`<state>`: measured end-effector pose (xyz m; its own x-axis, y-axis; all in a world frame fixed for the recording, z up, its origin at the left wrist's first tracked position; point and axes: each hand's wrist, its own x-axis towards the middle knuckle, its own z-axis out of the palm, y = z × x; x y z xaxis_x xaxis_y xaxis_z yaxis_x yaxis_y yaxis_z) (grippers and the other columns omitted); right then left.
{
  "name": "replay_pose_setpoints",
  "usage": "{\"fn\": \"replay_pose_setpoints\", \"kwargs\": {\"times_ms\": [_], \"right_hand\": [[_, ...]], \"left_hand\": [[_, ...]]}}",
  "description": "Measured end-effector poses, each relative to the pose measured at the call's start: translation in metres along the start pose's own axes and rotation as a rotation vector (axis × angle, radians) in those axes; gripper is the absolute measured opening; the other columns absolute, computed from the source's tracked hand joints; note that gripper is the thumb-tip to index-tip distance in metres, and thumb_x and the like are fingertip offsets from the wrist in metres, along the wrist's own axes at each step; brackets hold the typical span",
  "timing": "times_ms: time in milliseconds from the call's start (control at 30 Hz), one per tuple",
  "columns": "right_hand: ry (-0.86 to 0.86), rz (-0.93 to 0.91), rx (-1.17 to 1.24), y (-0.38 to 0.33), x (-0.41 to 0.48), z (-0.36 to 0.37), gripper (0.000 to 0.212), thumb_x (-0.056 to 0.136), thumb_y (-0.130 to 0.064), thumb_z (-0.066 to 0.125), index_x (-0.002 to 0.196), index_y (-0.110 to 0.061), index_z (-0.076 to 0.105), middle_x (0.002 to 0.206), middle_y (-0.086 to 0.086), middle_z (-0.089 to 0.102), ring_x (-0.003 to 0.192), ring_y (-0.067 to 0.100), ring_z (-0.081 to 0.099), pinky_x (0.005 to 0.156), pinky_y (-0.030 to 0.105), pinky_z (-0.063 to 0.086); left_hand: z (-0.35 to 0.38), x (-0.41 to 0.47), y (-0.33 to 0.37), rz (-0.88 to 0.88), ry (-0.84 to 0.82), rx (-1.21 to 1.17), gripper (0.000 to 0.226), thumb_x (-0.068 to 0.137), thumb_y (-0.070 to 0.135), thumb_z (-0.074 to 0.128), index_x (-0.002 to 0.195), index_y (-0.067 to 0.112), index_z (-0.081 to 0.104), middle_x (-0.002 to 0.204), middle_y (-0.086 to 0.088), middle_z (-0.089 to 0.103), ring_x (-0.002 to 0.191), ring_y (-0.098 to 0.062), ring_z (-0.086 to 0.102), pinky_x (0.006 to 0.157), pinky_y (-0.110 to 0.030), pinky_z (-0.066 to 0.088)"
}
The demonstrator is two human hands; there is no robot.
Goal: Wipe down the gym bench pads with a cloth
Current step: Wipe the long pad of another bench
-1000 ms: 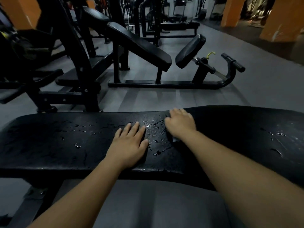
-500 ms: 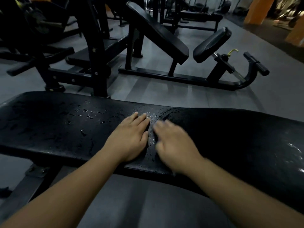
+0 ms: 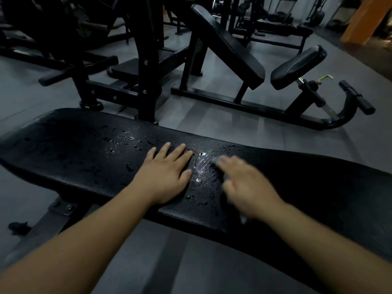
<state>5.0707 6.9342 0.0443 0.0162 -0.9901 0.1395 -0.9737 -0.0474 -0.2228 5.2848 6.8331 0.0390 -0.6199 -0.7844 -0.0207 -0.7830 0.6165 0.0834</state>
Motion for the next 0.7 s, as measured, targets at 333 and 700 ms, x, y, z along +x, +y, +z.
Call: {"fn": "replay_pose_setpoints", "kwargs": {"times_ms": [333, 700], "right_hand": [[-0.101, -0.169, 0.053, -0.039, -0.017, 0.006, 0.068, 0.084, -0.034, 0.029, 0.148, -0.020, 0.043, 0.155, -0.002, 0.041, 0.144, 0.019, 0.032, 0.119, 0.030, 0.020], [-0.049, 0.187, 0.694, -0.067, 0.032, 0.003, 0.057, 0.099, -0.015, 0.034, 0.155, -0.025, 0.028, 0.158, -0.004, 0.034, 0.145, 0.013, 0.031, 0.121, 0.034, 0.023]], "left_hand": [[0.001, 0.002, -0.001, -0.004, 0.095, -0.081, 0.055, 0.105, 0.038, 0.028, 0.158, 0.025, 0.022, 0.167, 0.007, 0.014, 0.154, -0.018, 0.010, 0.125, -0.040, 0.009], [-0.008, -0.003, -0.003, -0.083, 0.253, -0.515, 0.048, 0.104, 0.026, 0.038, 0.151, 0.014, 0.040, 0.158, -0.002, 0.037, 0.146, -0.016, 0.032, 0.120, -0.034, 0.026]]}}
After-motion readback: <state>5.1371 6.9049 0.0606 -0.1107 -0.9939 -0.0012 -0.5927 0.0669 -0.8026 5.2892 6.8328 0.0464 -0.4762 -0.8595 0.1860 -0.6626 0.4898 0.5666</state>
